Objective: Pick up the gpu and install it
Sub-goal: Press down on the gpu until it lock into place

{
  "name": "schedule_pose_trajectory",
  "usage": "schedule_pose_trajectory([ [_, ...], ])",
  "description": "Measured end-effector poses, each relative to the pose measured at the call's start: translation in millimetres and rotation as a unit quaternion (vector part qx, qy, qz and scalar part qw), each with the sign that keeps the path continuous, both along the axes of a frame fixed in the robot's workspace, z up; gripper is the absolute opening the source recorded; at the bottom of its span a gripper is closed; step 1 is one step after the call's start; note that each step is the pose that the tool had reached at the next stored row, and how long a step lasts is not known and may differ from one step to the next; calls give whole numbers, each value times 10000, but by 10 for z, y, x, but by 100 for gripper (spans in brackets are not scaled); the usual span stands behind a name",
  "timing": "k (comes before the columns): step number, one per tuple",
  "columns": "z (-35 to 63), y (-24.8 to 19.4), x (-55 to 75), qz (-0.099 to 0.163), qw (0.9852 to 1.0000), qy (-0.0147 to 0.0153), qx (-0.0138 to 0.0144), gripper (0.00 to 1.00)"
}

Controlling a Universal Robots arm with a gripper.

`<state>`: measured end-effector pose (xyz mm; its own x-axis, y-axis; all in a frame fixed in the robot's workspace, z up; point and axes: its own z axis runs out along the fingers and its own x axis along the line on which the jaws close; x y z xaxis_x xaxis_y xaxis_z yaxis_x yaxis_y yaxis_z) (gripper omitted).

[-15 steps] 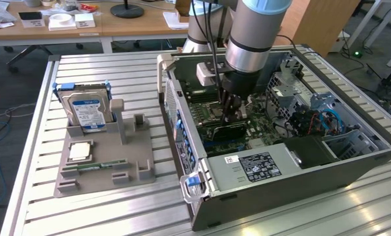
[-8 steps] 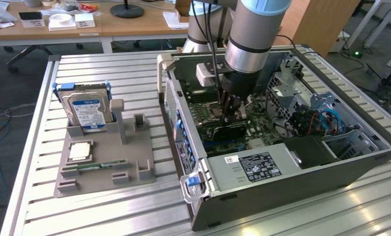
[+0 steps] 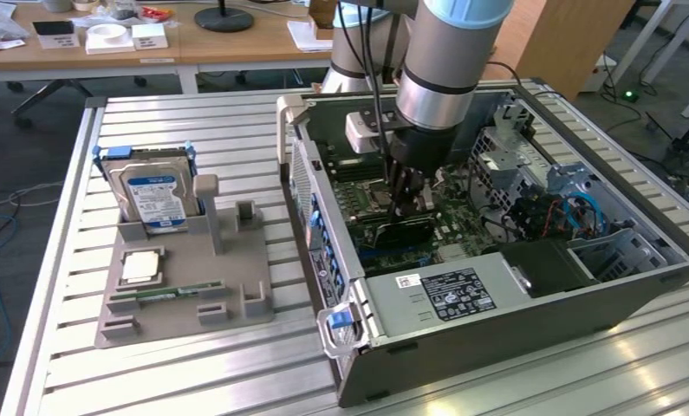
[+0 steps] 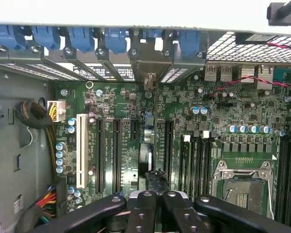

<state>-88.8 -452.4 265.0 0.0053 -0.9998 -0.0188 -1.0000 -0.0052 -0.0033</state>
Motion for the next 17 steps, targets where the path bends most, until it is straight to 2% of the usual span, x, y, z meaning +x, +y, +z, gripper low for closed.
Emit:
schedule_pose_trajectory([
  [17,-14,13,-2,0,10000,0,-1,11],
])
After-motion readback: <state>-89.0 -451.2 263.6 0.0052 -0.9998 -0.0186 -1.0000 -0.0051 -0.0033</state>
